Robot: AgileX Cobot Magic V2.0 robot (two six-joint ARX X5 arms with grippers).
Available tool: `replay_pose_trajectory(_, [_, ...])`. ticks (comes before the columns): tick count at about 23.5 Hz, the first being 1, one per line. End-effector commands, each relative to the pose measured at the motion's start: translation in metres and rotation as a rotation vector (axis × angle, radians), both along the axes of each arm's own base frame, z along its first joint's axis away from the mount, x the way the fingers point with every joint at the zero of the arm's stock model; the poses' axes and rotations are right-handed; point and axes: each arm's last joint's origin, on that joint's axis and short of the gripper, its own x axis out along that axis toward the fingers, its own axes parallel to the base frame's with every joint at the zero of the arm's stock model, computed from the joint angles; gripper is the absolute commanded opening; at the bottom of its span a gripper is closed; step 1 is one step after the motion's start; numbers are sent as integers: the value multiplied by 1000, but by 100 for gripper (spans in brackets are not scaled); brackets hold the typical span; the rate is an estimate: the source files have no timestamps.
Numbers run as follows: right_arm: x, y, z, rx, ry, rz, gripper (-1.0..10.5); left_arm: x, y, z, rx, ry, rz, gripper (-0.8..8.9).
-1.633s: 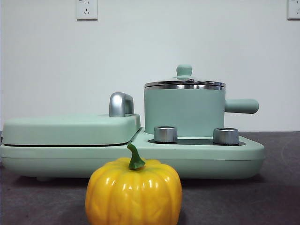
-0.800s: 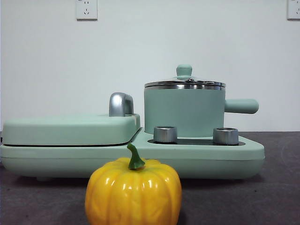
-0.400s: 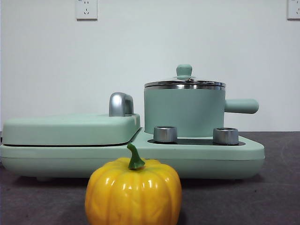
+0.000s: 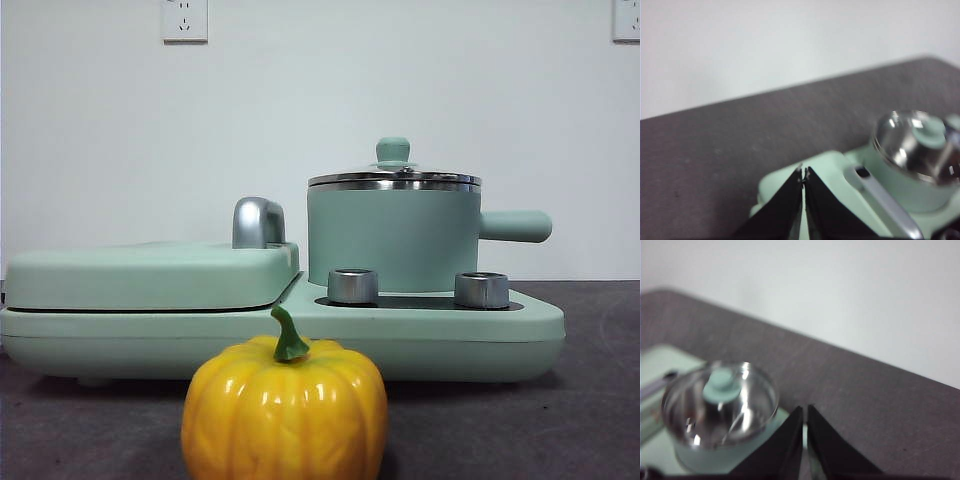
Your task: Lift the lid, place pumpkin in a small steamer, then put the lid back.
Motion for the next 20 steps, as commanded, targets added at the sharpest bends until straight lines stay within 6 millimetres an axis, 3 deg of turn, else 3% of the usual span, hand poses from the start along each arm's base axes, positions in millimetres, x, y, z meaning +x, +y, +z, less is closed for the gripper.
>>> replay_pose_trajectory(1, [1, 7, 1, -158, -43, 80, 12, 7, -10, 1, 106, -34, -79, 10])
replay_pose_trajectory(9, [-6, 28, -6, -277, -45, 252, 13, 17, -36, -18, 244, 21, -239, 19])
replay_pose_trajectory(11, [-9, 32, -9, -301, -34, 295, 29, 16, -41, -20, 263, 26, -270, 72])
replay_pose_trajectory(15, [-14, 38, -14, -332, 7, 364, 207, 13, -48, -21, 273, 29, -308, 234])
replay_pose_trajectory(20, [-16, 41, -15, -325, 12, 386, 241, 11, -53, -21, 248, 32, -321, 248])
